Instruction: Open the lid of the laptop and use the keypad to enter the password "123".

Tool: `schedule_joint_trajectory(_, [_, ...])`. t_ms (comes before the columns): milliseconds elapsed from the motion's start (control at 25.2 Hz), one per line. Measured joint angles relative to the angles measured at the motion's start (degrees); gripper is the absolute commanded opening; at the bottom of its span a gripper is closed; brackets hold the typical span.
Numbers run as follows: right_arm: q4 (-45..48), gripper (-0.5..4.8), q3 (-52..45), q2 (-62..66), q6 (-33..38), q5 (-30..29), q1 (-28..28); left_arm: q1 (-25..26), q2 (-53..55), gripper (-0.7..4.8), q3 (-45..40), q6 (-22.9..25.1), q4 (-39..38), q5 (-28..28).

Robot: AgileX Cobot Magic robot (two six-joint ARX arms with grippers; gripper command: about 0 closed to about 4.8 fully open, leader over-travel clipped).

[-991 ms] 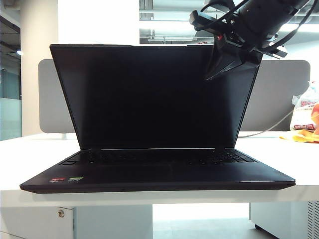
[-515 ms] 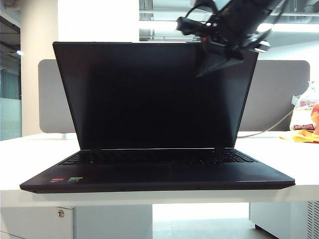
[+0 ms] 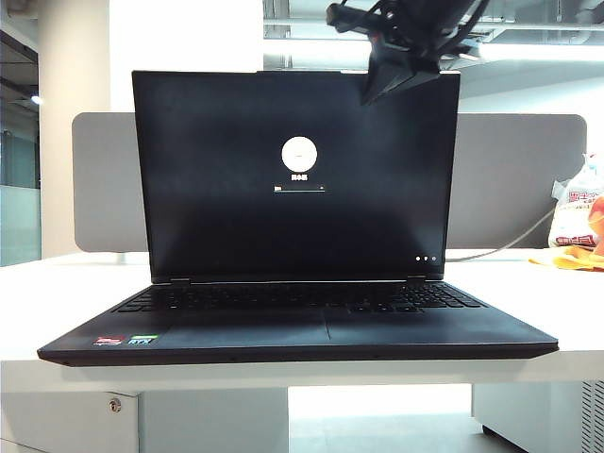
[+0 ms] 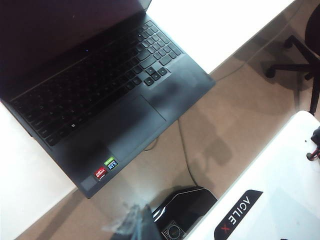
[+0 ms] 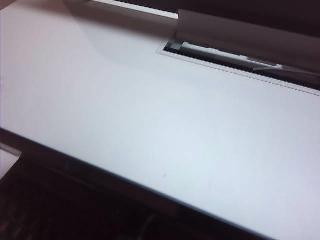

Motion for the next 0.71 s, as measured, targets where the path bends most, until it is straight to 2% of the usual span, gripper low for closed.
schedule_joint_trajectory(396, [0.17, -0.02, 10.75, 11.93, 0.02, -1.75, -1.77, -0.02, 0.00, -0.06, 0.00, -0.04, -0.04, -0.02])
schedule_joint_trajectory(713, [0.15, -0.02, 14.69, 14.64, 1.03, -2.12, -3.45, -0.04, 0.02, -0.06, 0.00, -0.17, -0.04, -0.09])
